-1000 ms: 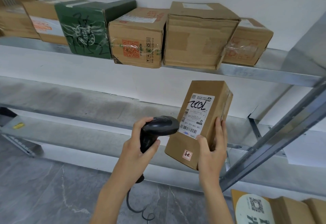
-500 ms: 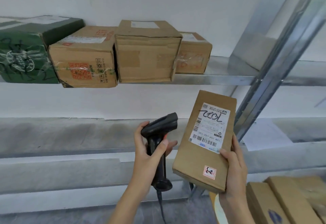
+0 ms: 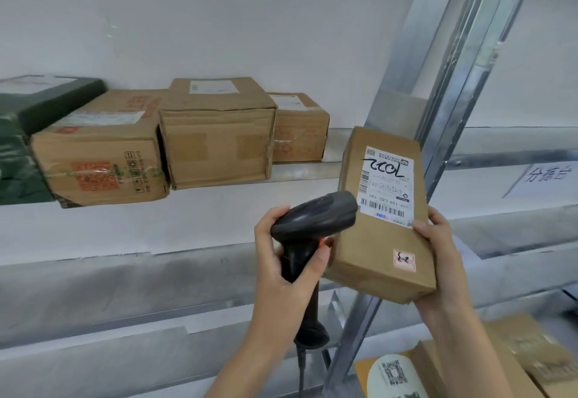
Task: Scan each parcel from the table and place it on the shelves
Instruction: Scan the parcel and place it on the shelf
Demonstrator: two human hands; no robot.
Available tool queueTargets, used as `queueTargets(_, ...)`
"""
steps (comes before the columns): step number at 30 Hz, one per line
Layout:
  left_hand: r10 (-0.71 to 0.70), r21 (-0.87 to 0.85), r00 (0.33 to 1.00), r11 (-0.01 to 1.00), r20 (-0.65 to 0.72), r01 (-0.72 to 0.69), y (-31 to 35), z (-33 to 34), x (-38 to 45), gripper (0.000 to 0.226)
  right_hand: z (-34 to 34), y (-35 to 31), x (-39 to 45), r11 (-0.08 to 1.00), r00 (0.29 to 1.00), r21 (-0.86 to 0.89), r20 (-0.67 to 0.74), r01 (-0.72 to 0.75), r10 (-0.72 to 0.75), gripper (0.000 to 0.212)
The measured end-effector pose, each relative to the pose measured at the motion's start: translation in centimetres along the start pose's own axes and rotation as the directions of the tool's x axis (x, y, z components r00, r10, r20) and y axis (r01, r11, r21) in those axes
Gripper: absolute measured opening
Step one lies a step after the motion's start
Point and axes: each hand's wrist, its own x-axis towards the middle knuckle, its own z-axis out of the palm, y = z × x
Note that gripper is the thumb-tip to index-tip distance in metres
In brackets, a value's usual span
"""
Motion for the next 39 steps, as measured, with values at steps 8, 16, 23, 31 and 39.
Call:
queueTargets(8, 0.083, -0.042, 0.996, 0.996, 0.013, -0.083, 1.4, 1.2, 3.3, 0.061, -0.3, -2.9, 2.5, 0.953, 0.896, -0.267, 0.444, 0.146, -0.012, 0.114)
queueTargets(16, 0.109, 0.021, 0.989, 0.994, 0.097, -0.112, 2.0, 3.0, 7.2, 0.059, 0.8, -2.1, 5.9, 0.870, 0.948, -0.380, 0.171, 0.315, -0.269, 0.072)
queueTargets(23, 0.203, 0.019, 0.979, 0.979, -0.034, -0.203, 3.6, 2.0, 9.8, 0.058, 4.7, 0.1, 10.4, 0.405, 0.759, -0.786, 0.121, 0.467, -0.640, 0.078)
queueTargets(31, 0.216, 0.067, 0.973, 0.975, -0.080, -0.211, 4.1, -0.7, 8.7, 0.059, 6.8, 2.0, 13.4, 0.269, 0.774, -0.863, 0.196, 0.428, -0.602, 0.078)
queueTargets(39, 0.147, 0.068, 0.986, 0.988, -0.074, -0.142, 2.4, -0.8, 8.0, 0.059, 4.7, 1.4, 12.3, 0.276, 0.759, -0.855, 0.190, 0.440, -0.623, 0.078)
